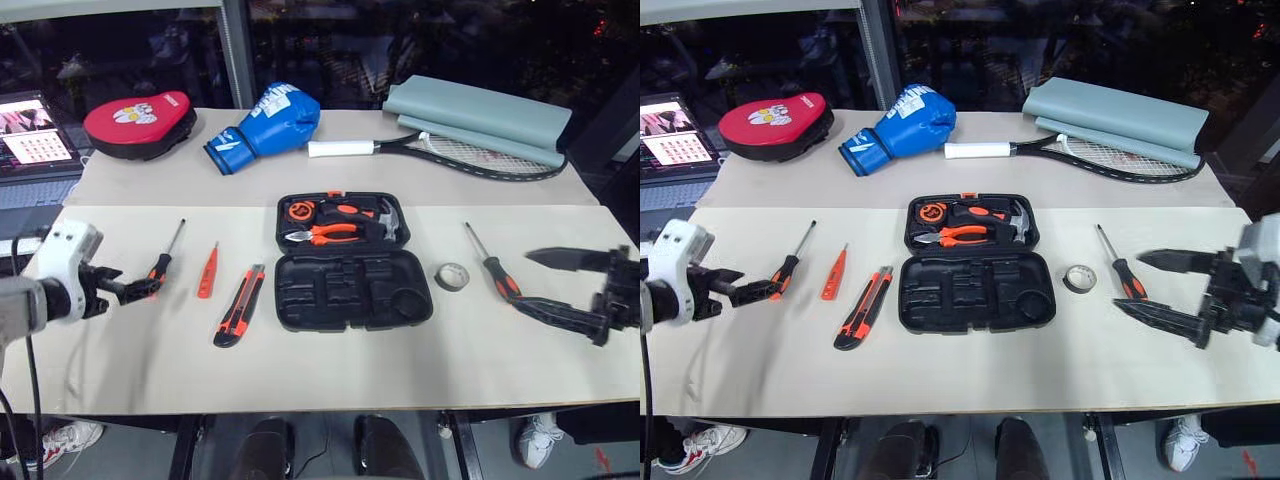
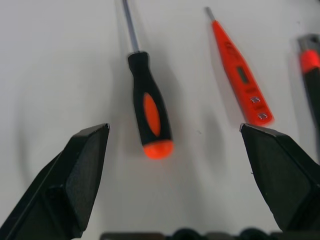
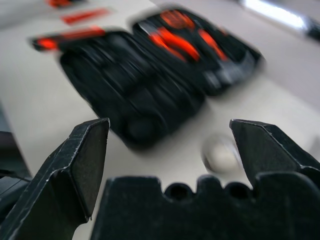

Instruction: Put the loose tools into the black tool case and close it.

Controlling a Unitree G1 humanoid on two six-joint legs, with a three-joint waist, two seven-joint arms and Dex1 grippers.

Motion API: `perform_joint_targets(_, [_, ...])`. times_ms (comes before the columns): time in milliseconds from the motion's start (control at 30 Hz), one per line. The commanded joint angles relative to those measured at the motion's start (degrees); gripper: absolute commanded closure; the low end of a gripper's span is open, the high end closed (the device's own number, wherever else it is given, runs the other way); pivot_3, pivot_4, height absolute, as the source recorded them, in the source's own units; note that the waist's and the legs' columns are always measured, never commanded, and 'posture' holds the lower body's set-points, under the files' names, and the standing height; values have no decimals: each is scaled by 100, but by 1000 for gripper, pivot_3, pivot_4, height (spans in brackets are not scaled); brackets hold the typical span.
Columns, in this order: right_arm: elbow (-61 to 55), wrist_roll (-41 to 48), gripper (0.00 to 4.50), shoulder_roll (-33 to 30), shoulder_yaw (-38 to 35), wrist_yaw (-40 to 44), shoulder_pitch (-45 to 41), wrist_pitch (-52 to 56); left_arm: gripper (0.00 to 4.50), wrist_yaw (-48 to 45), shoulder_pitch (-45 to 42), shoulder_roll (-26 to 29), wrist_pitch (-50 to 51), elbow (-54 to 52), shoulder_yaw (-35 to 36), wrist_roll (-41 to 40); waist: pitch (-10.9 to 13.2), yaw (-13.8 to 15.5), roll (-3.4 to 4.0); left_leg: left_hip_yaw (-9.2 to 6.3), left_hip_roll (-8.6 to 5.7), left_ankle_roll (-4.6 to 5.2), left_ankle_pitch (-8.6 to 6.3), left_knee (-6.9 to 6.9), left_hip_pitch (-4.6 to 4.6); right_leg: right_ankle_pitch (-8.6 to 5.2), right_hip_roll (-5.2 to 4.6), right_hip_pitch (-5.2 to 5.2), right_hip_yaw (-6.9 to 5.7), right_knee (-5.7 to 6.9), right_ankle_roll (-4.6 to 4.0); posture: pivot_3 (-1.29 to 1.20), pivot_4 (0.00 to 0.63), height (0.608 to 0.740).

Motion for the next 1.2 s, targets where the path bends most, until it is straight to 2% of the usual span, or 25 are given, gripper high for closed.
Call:
perform_joint_targets(33, [-736, 551, 21, -6, 373, -308, -581, 144, 0, -61, -919, 216, 311, 522, -1035, 289, 1, 0, -2, 0, -1, -2, 1, -1, -3, 2, 0, -2, 0, -2, 2, 0, 150, 736])
perform_joint_targets(233, [-1299, 1028, 21, 201, 1040, -896, -1314, 309, 0, -193, -1981, 43, -121, 1762, -2338, 1012, 9, -11, -15, -4, -5, -3, -2, -3, -15, 1, -1, -11, 0, -4, 2, 0, 150, 736])
perform_joint_targets(500, [-1475, 1168, 21, 426, 1497, -1483, -1755, 389, 0, -507, -2520, -455, -739, 3085, -2904, 1602, 12, 36, -22, -11, -7, -1, -3, 1, -34, 1, -4, -22, -7, -7, 3, 0, 150, 736])
perform_joint_targets(533, [-1492, 1181, 0, 444, 1527, -1532, -1772, 395, 525, -531, -2587, -558, -740, 3242, -2896, 1627, 12, 59, -21, -12, -8, 0, -3, 2, -34, 1, -7, -21, -8, -6, 3, 0, 150, 736])
perform_joint_targets(600, [-1513, 1220, 0, 466, 1567, -1621, -1820, 414, 1060, -593, -2692, -697, -858, 3517, -2951, 1763, 11, 81, -20, -12, -11, 0, -2, 6, -31, 0, -7, -18, -9, -2, 4, 0, 150, 736])
perform_joint_targets(633, [-1518, 1241, 0, 468, 1582, -1654, -1844, 420, 1539, -626, -2724, -743, -963, 3654, -2982, 1852, 10, 88, -19, -13, -11, 0, -2, 7, -28, 0, -7, -15, -9, 0, 4, 0, 150, 736])
perform_joint_targets(767, [-1511, 1292, 0, 446, 1574, -1730, -1875, 423, 2984, -772, -2796, -856, -1182, 4094, -2971, 2090, 5, 97, -10, -13, -15, 1, -1, 10, -13, 0, -11, 0, -8, 5, 5, 0, 150, 736])
perform_joint_targets(833, [-1486, 1292, 0, 427, 1530, -1761, -1865, 428, 3589, -854, -2832, -884, -1269, 4214, -2915, 2158, 1, 92, -4, -12, -14, 1, -1, 10, -7, 0, -10, 4, -8, 10, 5, 0, 150, 736])
perform_joint_targets(933, [-1475, 1353, 0, 416, 1452, -1834, -1828, 470, 3621, -971, -2907, -889, -1637, 4305, -2899, 2312, -5, 90, 6, -11, -13, 0, 0, 10, -2, 0, -10, 4, -7, 15, 4, 0, 150, 736])
perform_joint_targets(1100, [-1550, 1416, 0, 377, 1233, -2017, -1568, 551, 3622, -1730, -3310, -1073, -3127, 4058, -2930, 2467, 1, 158, -7, -23, -12, -1, 9, 22, -26, 4, -9, -5, -18, 14, 3, 0, 150, 736])
perform_joint_targets(1167, [-1624, 1502, 0, 357, 1063, -2102, -1388, 638, 3622, -2427, -3762, -1352, -3684, 3761, -3056, 2369, 12, 160, -26, -23, -13, 2, 7, 36, -48, 12, -10, -16, -17, 5, 10, 0, 150, 736])
perform_joint_targets(1200, [-1658, 1525, 0, 343, 989, -2121, -1298, 664, 3622, -2691, -4040, -1486, -3625, 3674, -3186, 2377, 16, 172, -34, -25, -14, 3, 6, 39, -58, 14, -11, -18, -19, 2, 12, 0, 150, 736])
